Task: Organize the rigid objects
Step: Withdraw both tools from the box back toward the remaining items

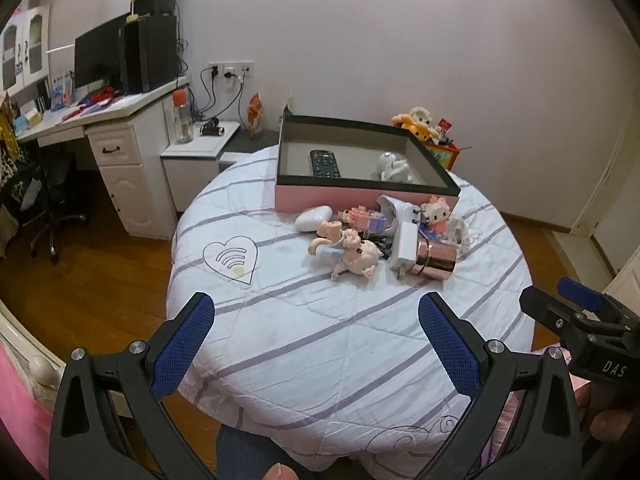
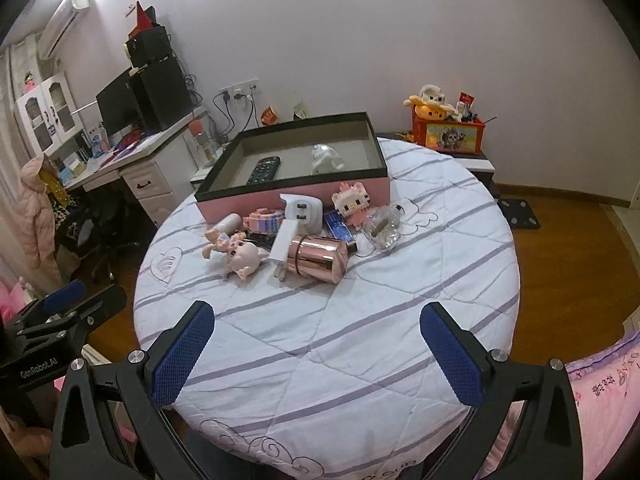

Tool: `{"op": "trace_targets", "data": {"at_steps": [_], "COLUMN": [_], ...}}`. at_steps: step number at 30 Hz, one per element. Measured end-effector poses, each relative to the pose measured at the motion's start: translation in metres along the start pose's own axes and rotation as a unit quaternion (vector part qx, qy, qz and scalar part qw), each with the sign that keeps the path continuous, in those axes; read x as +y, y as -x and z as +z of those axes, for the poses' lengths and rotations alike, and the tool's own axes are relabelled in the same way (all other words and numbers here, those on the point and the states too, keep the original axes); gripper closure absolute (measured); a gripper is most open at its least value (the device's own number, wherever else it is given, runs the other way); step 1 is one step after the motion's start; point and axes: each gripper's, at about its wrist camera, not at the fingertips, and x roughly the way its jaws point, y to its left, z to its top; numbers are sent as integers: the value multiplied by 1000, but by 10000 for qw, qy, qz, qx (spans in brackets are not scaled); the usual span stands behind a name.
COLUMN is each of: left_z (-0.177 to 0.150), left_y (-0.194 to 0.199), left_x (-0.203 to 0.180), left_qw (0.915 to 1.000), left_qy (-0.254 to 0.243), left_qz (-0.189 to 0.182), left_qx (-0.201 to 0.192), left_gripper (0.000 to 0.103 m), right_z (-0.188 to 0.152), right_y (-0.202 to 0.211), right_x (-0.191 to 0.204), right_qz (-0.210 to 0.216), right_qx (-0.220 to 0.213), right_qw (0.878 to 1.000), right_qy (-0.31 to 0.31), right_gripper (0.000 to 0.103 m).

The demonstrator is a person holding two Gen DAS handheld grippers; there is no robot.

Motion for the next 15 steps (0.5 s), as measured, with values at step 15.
{"op": "trace_targets", "data": {"at_steps": [15], "left_z": [9], "left_y": [-48], "left_x": [-11], "left_qw": [9995], "left_qy": [-230], "left_qz": [-37], "left_qx": [199], "left_gripper": [0], "right_z": [7], "right_y": [-28], "right_x": [-4], "right_qz": [-142], "right_qx": [256], "right_qw": [9995], "right_qy": [-91], "right_gripper": [0]}}
